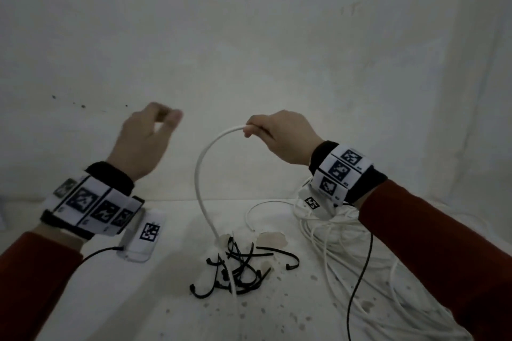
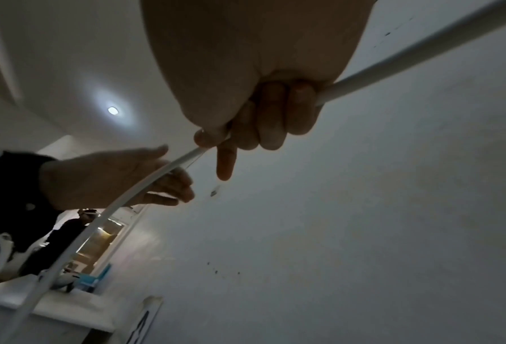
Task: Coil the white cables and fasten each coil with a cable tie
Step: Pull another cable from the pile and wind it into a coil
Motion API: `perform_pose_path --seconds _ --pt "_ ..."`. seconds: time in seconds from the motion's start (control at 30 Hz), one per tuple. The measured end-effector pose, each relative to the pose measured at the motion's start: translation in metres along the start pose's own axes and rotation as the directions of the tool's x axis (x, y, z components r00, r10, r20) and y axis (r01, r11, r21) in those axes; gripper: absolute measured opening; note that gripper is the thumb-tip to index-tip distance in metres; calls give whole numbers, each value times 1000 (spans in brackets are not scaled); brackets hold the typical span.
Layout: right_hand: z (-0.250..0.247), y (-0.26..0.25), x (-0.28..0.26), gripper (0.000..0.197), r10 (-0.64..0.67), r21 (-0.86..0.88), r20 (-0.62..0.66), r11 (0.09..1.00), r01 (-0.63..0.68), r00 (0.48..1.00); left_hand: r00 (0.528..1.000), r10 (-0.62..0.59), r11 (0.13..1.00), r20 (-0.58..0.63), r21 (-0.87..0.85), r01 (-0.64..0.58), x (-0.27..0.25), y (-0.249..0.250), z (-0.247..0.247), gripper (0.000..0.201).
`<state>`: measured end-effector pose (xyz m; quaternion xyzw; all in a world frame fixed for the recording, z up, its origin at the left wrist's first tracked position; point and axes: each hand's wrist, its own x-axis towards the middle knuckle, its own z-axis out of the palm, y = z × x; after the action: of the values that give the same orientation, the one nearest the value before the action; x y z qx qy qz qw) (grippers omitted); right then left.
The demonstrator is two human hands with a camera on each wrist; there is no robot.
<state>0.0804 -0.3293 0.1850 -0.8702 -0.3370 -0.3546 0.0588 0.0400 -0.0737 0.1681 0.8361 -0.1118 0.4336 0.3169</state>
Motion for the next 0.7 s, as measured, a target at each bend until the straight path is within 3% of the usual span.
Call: perform_pose_path --seconds 0.07,0.13,0.2,0.27,0.37,0.43,0.7 --pt "1 -15 9 35 -37 5 -24 999 37 999 972 102 994 210 -62 -91 -3 26 9 28" --pt "-2 -25 17 34 -48 83 -106 995 56 993 938 130 982 321 -172 -77 -4 44 17 31" --pt "-8 -27 21 34 -24 191 -188 980 60 982 951 167 976 259 -182 -122 -1 50 20 30" --pt "-9 -22 19 31 8 278 -224 959 55 975 958 252 968 139 -27 -251 6 48 17 29" --pt "1 -4 4 21 101 420 -157 907 -26 982 952 303 950 37 70 -305 17 38 9 25" --pt "12 13 -14 20 170 461 -101 881 -105 980 960 279 952 -3 135 -276 24 25 3 24" --pt "42 92 -108 28 322 272 64 905 -327 945 978 147 946 -144 310 -97 52 -38 -30 30"
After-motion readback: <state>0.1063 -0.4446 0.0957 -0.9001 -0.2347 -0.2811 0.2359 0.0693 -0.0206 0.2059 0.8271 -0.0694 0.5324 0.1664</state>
